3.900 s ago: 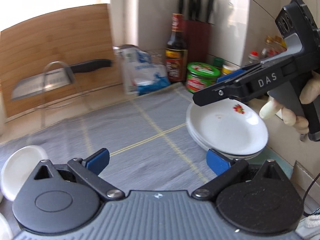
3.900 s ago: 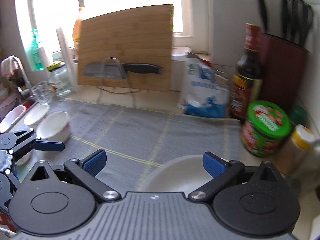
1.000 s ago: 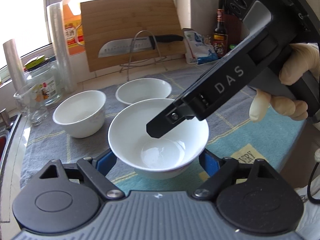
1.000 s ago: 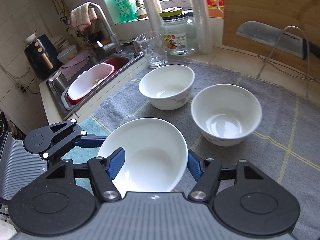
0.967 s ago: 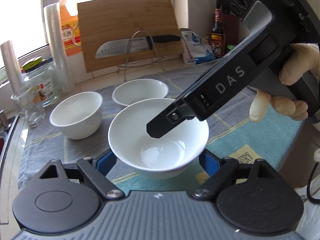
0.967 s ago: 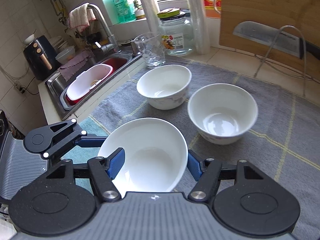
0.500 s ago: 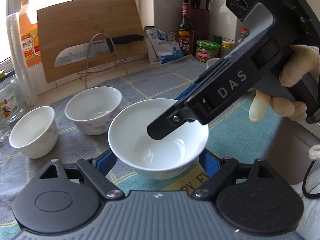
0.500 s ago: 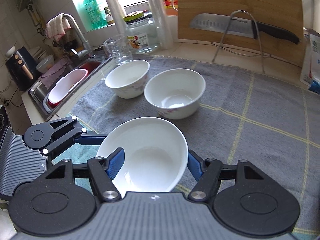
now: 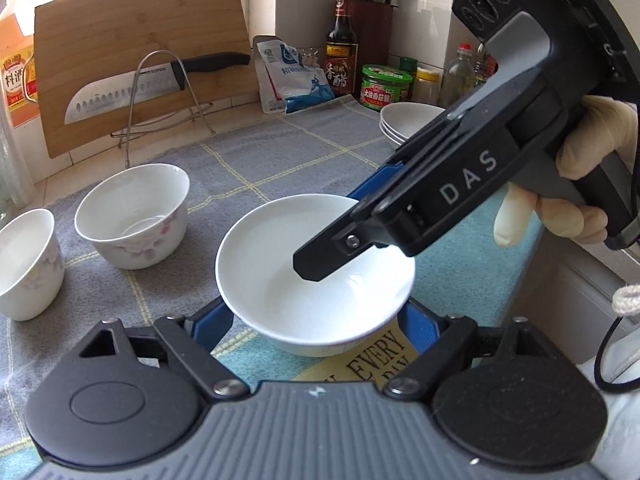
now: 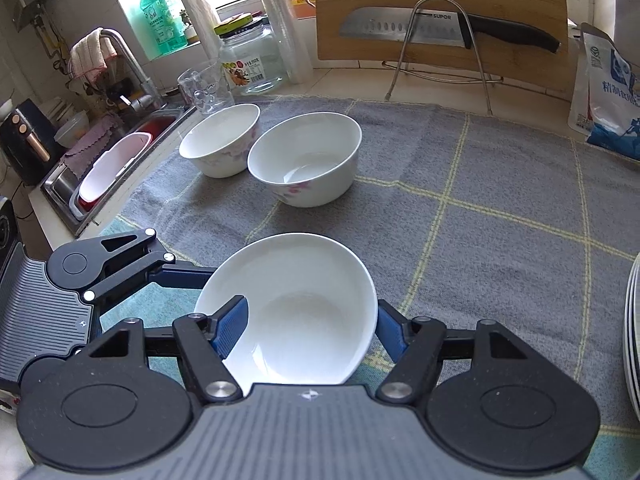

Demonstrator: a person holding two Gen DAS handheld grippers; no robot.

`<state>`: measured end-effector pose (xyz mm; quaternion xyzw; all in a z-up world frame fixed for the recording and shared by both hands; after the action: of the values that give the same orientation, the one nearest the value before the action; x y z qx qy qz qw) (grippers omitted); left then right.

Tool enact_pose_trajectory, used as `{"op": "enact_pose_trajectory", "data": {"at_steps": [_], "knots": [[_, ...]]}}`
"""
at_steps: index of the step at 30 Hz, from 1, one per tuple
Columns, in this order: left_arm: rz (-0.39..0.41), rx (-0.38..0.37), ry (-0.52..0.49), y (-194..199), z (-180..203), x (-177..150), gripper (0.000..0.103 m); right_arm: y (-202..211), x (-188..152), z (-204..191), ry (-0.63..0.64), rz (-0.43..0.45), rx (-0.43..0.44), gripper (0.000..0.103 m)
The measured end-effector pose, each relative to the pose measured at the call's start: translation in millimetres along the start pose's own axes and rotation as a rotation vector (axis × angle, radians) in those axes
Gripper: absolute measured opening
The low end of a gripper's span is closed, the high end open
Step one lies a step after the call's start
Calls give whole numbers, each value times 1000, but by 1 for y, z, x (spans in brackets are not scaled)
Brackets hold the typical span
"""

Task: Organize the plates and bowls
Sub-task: 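Carry the held bowl and lower it beside the other bowls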

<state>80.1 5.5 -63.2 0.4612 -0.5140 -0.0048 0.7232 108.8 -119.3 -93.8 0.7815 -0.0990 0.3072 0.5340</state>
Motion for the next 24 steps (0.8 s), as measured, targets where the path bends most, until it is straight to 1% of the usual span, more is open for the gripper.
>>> {"op": "enact_pose_trajectory", "data": {"at_steps": [9, 12, 14, 16, 20, 24], "knots": [[-10, -22, 8, -6, 1, 0, 88, -3, -3, 8, -12, -15, 0, 77], [-9, -21, 3, -6, 1, 0, 89, -4, -4, 7, -15, -17, 12, 83], [-9, -23, -4, -6, 1, 0, 89, -5, -3, 6, -11, -11, 11, 90], [-11, -25, -8, -4, 2, -1, 90, -4, 0, 4, -1, -2, 9, 93], [10, -39, 5, 7, 0, -2, 94, -1, 6, 1, 25, 15, -6, 99], [14, -7, 16, 20, -8, -5, 95, 1, 14, -3, 52, 30, -13, 101]]}}
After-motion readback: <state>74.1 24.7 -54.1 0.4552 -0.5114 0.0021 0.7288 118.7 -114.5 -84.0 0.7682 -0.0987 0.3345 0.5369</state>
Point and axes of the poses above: each gripper's, at about its wrist camera, not at the fingertips, and y roughly against the way its jaws point, z to its right, x to its top, the point moved 2 cm from there along -y, roughly the way its jaws point, and after that the axes turned 1 degree about -x, right-handed, at the moved point
